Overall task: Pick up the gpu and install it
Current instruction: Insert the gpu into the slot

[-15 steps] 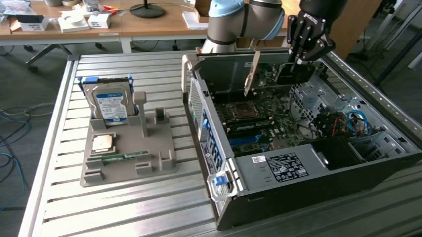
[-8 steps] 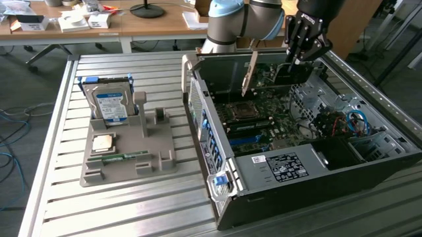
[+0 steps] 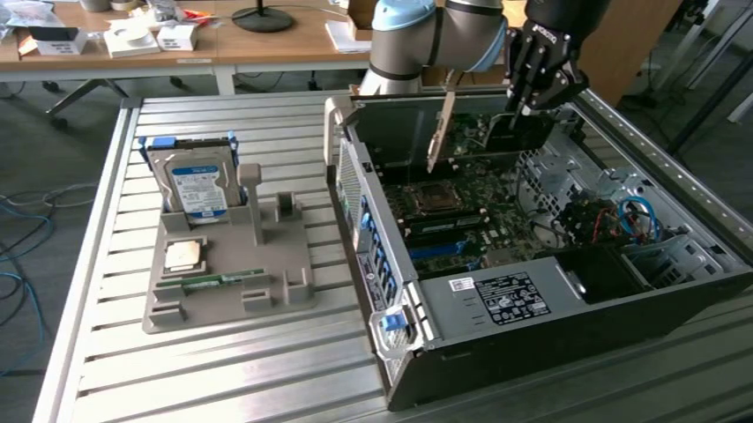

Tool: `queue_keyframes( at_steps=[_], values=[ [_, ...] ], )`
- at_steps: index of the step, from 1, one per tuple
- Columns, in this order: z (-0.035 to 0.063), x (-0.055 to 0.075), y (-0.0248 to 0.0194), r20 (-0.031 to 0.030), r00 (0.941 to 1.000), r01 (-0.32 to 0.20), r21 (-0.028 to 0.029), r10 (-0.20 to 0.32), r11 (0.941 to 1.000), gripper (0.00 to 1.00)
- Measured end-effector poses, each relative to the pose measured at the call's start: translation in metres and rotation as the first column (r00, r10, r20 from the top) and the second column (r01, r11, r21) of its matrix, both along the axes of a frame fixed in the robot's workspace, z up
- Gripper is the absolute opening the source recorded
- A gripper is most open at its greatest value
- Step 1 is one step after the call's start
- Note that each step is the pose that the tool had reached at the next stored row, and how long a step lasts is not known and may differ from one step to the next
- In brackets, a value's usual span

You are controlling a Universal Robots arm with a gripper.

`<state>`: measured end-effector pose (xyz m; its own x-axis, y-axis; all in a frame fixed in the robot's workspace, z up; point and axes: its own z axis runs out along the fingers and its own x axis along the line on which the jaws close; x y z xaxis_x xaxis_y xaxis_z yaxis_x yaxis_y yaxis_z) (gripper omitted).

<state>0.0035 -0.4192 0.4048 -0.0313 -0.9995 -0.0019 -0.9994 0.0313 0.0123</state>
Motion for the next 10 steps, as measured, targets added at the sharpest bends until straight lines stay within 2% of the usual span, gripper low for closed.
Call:
queue_keyframes(
  at_steps=[10],
  values=[
    [-0.0064,-0.0006,0.0000,0.0000,1.0000,0.000,-0.0001,0.000,1.0000,0.26]
  ],
)
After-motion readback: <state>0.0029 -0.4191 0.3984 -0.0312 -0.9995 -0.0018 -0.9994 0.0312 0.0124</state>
